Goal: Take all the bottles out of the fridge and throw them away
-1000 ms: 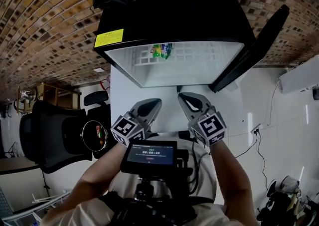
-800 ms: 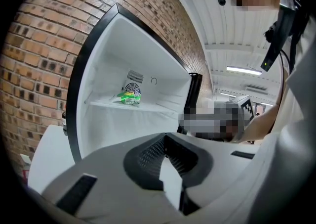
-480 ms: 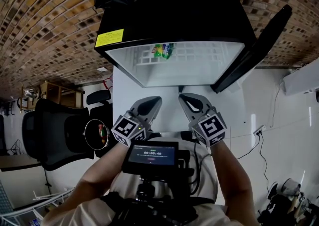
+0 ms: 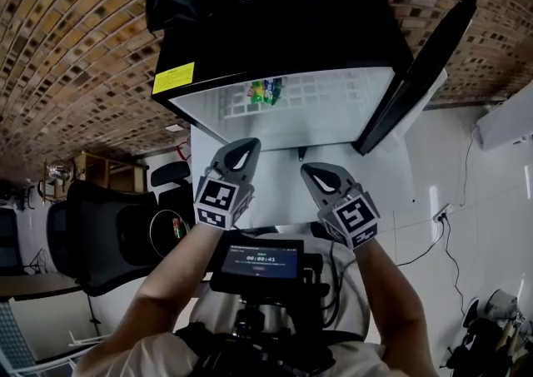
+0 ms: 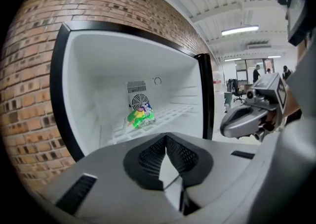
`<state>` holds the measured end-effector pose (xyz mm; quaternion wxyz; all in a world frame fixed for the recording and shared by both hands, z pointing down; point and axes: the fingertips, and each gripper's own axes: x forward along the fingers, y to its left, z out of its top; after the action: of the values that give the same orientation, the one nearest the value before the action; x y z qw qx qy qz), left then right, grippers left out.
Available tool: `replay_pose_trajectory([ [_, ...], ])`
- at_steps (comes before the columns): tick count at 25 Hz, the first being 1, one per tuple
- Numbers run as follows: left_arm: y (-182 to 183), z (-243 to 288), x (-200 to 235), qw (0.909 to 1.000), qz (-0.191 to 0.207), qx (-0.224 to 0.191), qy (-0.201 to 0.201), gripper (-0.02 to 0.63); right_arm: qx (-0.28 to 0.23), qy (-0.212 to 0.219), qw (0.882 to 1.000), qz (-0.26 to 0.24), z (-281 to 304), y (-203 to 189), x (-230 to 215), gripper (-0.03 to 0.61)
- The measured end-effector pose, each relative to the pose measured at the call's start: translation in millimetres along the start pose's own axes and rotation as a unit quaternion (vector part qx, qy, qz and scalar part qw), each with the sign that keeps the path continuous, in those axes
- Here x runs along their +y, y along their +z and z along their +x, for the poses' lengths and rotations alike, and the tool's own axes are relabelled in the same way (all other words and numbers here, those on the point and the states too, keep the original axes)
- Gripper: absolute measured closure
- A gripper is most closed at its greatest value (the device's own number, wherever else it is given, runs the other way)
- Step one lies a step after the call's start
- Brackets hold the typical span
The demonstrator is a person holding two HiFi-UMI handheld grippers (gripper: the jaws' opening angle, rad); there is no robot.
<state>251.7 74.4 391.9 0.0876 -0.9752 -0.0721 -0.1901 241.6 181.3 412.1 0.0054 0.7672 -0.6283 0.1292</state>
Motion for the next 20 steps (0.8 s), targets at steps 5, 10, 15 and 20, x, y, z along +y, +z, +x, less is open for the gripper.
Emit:
replay_pose_trajectory([
  [5, 35.4, 27.1, 15.8, 0.9999, 0.011, 0.000, -0.005, 0.572, -0.001, -0.010, 1.000, 0.010, -6.7, -4.5, -3.5, 0.577],
  [10, 61.5, 55.2, 35.7, 0.9999, -0.002, 0.002, 0.015, 0.537, -0.005, -0.025, 1.000, 0.016, -12.6, -6.2, -7.7, 0.577],
  [15, 60.2, 83.2, 53.6, 0.9987, -0.017, 0.012, 0.047, 0.381, 0.000, -0.031, 0.999, 0.024, -18.3, -11.4, -8.0, 0.577],
  [20, 61.8, 110.3, 53.0, 0.9983, -0.012, 0.032, 0.048, 0.334, 0.005, -0.037, 0.999, 0.030, -22.7, -18.2, -7.5, 0.577],
])
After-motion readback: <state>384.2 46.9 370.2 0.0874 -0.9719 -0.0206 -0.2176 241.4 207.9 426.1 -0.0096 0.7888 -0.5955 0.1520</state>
